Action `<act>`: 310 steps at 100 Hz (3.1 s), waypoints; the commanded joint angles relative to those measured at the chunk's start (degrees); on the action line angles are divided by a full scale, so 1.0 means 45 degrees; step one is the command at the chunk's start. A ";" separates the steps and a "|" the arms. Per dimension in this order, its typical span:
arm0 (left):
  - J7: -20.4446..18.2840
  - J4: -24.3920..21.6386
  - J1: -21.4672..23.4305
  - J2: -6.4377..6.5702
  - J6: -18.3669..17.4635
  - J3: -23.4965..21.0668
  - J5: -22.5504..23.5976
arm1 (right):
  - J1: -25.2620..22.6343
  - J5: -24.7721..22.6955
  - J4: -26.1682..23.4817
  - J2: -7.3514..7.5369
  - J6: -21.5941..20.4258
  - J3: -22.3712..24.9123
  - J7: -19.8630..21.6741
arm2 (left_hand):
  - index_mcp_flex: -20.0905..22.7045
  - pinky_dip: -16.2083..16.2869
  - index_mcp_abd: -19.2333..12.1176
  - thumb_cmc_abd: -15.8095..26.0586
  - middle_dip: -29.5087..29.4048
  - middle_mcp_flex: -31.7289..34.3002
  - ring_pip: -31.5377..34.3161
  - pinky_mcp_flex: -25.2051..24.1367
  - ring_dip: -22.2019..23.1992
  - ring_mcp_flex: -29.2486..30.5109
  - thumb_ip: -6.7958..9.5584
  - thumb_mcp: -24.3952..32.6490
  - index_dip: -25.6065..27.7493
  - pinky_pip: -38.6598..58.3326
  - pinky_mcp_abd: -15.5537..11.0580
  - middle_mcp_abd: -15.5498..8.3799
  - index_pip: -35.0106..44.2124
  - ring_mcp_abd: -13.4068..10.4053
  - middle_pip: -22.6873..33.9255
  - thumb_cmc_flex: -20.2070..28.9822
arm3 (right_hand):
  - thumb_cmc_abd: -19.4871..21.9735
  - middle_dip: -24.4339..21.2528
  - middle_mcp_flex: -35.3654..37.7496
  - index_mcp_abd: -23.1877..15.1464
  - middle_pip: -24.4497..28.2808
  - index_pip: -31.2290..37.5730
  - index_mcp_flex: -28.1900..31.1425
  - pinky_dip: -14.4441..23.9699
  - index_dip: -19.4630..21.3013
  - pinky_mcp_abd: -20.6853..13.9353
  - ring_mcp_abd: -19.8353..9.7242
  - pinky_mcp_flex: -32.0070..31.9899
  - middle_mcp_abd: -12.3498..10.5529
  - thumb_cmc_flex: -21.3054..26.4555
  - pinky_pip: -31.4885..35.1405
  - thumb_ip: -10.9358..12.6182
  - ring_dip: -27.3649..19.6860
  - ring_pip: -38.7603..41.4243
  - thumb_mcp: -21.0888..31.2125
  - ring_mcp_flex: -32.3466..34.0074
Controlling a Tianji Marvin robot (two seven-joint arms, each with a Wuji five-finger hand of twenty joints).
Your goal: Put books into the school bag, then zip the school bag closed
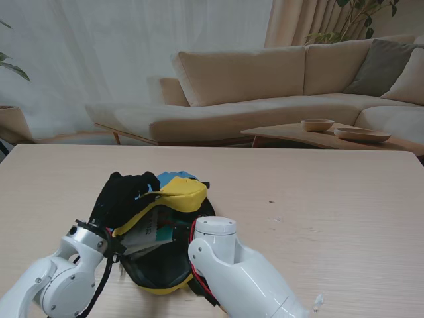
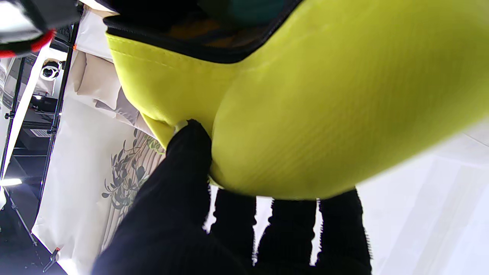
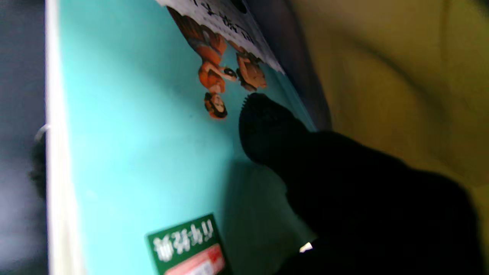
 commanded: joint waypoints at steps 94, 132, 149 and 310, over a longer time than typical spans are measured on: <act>-0.0202 -0.0344 0.0226 -0.0050 -0.0184 -0.0008 -0.0057 | -0.0111 -0.3365 0.0072 -0.0346 0.0587 0.0111 0.1496 | 0.0112 0.0244 -0.0317 0.1225 0.0042 -0.0016 -0.0191 -0.0257 0.0228 -0.0161 0.0097 -0.0337 0.0637 0.0269 0.0413 -0.0038 0.0956 0.0330 0.0186 0.1280 | 0.1549 -0.0004 -0.8514 0.1705 -0.1541 -0.5693 -0.5543 0.0380 -0.3057 0.0028 0.0611 -0.5205 0.1753 -0.2525 -0.3936 0.1862 -0.1789 -0.6541 0.0260 -0.5956; -0.0274 -0.0170 0.0034 -0.0052 -0.0095 0.0027 -0.0177 | -0.0867 -0.4141 -0.1543 0.0302 0.1230 0.0860 0.2593 | 0.0109 0.0235 -0.0293 0.1246 0.0055 -0.0027 -0.0210 -0.0285 0.0235 -0.0172 0.0117 -0.0396 0.0645 0.0259 0.0426 -0.0017 0.0957 0.0334 0.0164 0.1332 | 0.2064 -0.0458 -1.1065 0.1928 -0.2233 -0.4842 -0.7531 -0.0733 -0.5066 -0.1095 0.0297 -0.7615 0.1574 -0.2045 -0.7695 0.1948 -0.3644 -1.0328 0.0310 -0.7621; -0.0303 -0.0132 -0.0020 -0.0051 -0.0158 0.0033 -0.0238 | -0.0846 -0.5206 -0.1467 0.0295 0.1749 0.0745 0.3205 | 0.0106 0.0233 -0.0300 0.1248 0.0062 -0.0021 -0.0209 -0.0289 0.0241 -0.0170 0.0119 -0.0431 0.0648 0.0259 0.0423 -0.0022 0.0957 0.0329 0.0166 0.1333 | 0.3356 -0.0337 -0.8508 0.1590 -0.2022 -0.4555 -0.5149 -0.1432 -0.5081 -0.1124 0.0332 -0.4298 0.1617 0.0875 -0.7008 0.2010 -0.3349 -0.9543 0.1368 -0.4785; -0.1457 -0.0231 -0.0093 0.0128 0.0324 0.0333 -0.0142 | -0.5306 -0.6637 -0.6102 0.3475 -0.1342 0.3956 0.8218 | 0.0079 0.0195 -0.0330 0.1283 0.0045 -0.0074 -0.0315 -0.0370 0.0226 -0.0264 0.0172 -0.0570 0.0513 0.0220 0.0369 -0.0054 0.0863 0.0301 0.0017 0.1343 | 0.2338 -0.0317 -0.9824 0.1284 -0.2009 -0.8261 -0.4554 -0.3083 -0.3223 -0.1192 -0.0121 -0.5843 0.0815 -0.1567 -1.0624 0.1937 -0.2011 -0.7395 -0.0143 -0.7942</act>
